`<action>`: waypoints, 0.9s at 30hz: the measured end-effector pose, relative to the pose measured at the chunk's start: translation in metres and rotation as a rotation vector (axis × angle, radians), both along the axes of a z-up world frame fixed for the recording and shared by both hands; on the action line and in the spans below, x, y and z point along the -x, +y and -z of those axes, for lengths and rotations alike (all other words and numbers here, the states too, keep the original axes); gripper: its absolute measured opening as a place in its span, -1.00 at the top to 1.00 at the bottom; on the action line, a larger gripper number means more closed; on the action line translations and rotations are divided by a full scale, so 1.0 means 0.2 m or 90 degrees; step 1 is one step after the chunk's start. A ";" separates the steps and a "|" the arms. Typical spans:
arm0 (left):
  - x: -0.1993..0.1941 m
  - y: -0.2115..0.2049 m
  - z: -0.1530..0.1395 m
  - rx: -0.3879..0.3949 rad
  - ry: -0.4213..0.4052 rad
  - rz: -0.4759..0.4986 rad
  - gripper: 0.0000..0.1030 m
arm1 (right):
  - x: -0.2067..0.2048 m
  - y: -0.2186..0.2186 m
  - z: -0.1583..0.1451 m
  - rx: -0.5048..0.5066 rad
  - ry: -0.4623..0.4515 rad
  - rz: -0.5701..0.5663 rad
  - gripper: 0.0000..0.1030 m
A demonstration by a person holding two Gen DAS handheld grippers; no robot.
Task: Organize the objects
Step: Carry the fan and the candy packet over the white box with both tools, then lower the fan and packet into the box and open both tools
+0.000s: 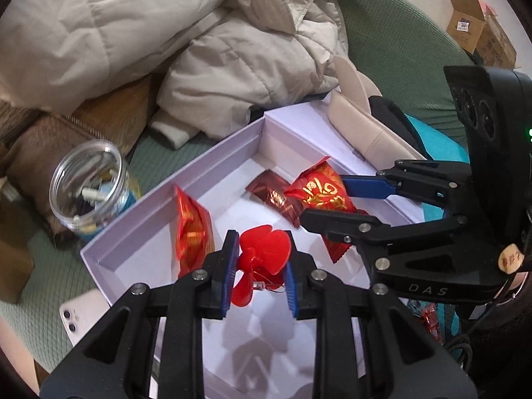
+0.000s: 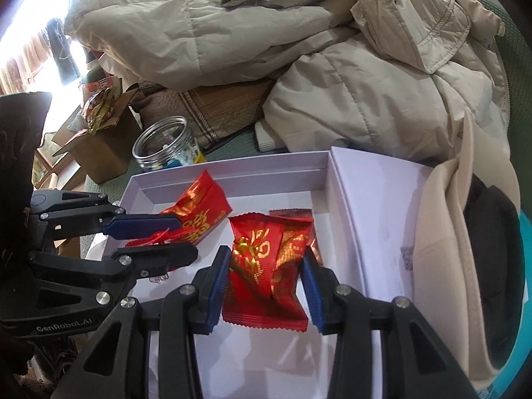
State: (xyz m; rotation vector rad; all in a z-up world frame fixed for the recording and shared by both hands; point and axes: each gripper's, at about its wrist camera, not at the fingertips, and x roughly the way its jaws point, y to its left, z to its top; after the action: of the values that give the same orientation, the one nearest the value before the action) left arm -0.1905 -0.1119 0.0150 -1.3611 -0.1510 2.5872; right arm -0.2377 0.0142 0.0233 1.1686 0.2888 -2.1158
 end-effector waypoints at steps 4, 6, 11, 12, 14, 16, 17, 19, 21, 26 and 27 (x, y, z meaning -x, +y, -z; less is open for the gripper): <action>0.05 -0.01 0.00 0.008 0.015 -0.003 0.54 | 0.04 -0.01 0.00 0.002 0.004 0.000 0.18; 0.06 -0.02 0.01 0.009 0.028 -0.008 0.54 | 0.06 -0.02 0.00 0.003 0.008 -0.001 0.18; 0.10 -0.06 0.04 -0.013 0.034 -0.022 0.54 | 0.09 -0.05 0.03 0.006 0.007 0.002 0.18; 0.10 -0.07 0.05 -0.012 0.034 -0.026 0.54 | 0.10 -0.06 0.04 0.006 0.005 0.005 0.18; 0.12 -0.08 0.06 -0.017 0.029 -0.029 0.54 | 0.11 -0.07 0.07 0.002 0.001 0.001 0.18; 0.12 -0.09 0.06 -0.019 0.033 -0.028 0.54 | 0.12 -0.08 0.08 0.002 -0.004 0.002 0.18; 0.12 -0.09 0.07 -0.016 0.032 -0.029 0.54 | 0.13 -0.08 0.09 0.001 -0.006 0.004 0.18; 0.11 -0.09 0.06 -0.005 0.034 -0.030 0.54 | 0.13 -0.08 0.11 -0.001 -0.010 0.006 0.18; 0.11 -0.09 0.06 -0.005 0.034 -0.030 0.54 | 0.14 -0.08 0.12 -0.002 -0.015 0.009 0.18; 0.12 -0.09 0.07 -0.004 0.034 -0.027 0.54 | 0.15 -0.06 0.14 -0.007 -0.018 0.018 0.17; 0.12 -0.09 0.07 -0.003 0.034 -0.027 0.54 | 0.15 -0.06 0.14 -0.007 -0.019 0.017 0.17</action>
State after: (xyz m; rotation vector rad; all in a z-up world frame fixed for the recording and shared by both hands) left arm -0.2139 -0.1295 0.0019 -1.3002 -0.1794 2.6532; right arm -0.2674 0.0025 -0.0045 1.2166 0.2730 -2.1201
